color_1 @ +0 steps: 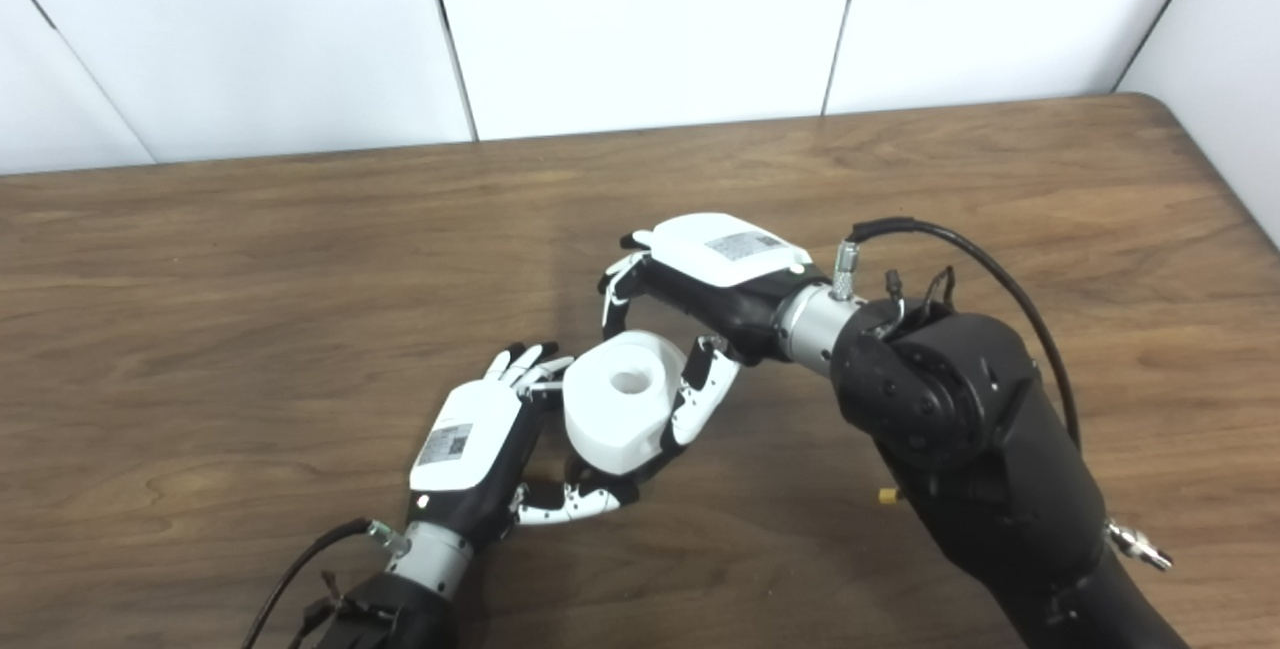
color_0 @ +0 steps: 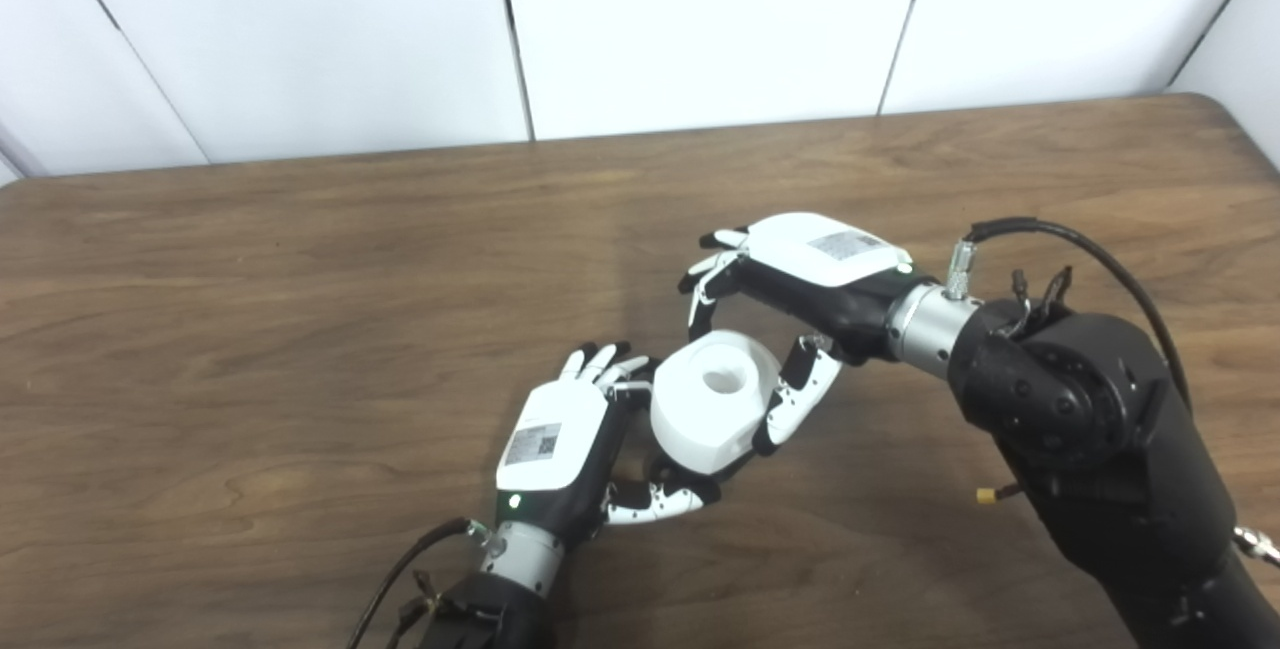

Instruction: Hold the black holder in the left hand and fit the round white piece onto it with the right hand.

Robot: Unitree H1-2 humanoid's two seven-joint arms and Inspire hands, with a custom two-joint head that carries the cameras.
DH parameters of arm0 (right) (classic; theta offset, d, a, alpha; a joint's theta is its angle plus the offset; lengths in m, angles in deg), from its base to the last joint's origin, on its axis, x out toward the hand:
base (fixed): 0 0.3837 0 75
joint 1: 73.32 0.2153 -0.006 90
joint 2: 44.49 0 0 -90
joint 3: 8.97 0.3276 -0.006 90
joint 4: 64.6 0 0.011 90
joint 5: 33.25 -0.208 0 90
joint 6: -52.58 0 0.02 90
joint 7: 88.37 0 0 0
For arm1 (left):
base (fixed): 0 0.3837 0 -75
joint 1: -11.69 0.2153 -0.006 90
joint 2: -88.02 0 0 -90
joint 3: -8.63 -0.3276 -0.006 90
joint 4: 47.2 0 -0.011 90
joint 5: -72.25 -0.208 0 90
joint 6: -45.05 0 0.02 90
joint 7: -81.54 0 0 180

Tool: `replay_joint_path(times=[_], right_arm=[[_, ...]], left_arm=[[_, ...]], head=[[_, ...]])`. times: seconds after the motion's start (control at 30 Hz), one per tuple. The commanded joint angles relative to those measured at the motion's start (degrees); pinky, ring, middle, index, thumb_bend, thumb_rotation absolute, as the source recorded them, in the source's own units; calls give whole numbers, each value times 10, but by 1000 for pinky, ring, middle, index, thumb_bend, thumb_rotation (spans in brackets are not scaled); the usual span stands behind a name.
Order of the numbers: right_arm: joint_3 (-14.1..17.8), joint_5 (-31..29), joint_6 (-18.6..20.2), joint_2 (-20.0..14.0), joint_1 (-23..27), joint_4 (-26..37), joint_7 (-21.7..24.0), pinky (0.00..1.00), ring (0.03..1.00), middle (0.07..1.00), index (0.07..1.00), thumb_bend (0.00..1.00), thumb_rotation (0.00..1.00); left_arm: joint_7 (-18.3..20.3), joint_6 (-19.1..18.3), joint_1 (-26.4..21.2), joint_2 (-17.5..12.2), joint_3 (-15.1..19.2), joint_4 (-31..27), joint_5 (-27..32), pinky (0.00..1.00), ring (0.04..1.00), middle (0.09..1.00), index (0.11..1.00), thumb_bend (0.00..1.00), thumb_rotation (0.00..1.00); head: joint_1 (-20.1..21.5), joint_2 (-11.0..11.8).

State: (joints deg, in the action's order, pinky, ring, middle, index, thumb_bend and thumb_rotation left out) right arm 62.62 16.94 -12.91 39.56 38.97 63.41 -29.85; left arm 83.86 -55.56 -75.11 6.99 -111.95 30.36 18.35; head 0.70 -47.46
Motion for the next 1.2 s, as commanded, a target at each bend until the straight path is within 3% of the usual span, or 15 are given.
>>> replay_joint_path(times=[0.0, 0.6, 1.17], right_arm=[[2, 4, -8, 1, 9, 6, -12, 1000, 977, 853, 486, 523, 137], [-6, -5, -16, 3, -2, 1, -26, 1000, 976, 845, 485, 524, 137], [-10, -13, -14, -23, 11, 11, 5, 1000, 979, 834, 484, 523, 136]], left_arm=[[27, -8, 6, -1, -13, 13, -17, 992, 935, 841, 487, 522, 56], [16, -2, 3, 2, -11, 19, -17, 987, 923, 833, 486, 522, 55], [17, -2, -2, 2, -10, 20, -17, 974, 920, 833, 487, 523, 55]], head=[[0, -2], [0, -7], [4, -11]])
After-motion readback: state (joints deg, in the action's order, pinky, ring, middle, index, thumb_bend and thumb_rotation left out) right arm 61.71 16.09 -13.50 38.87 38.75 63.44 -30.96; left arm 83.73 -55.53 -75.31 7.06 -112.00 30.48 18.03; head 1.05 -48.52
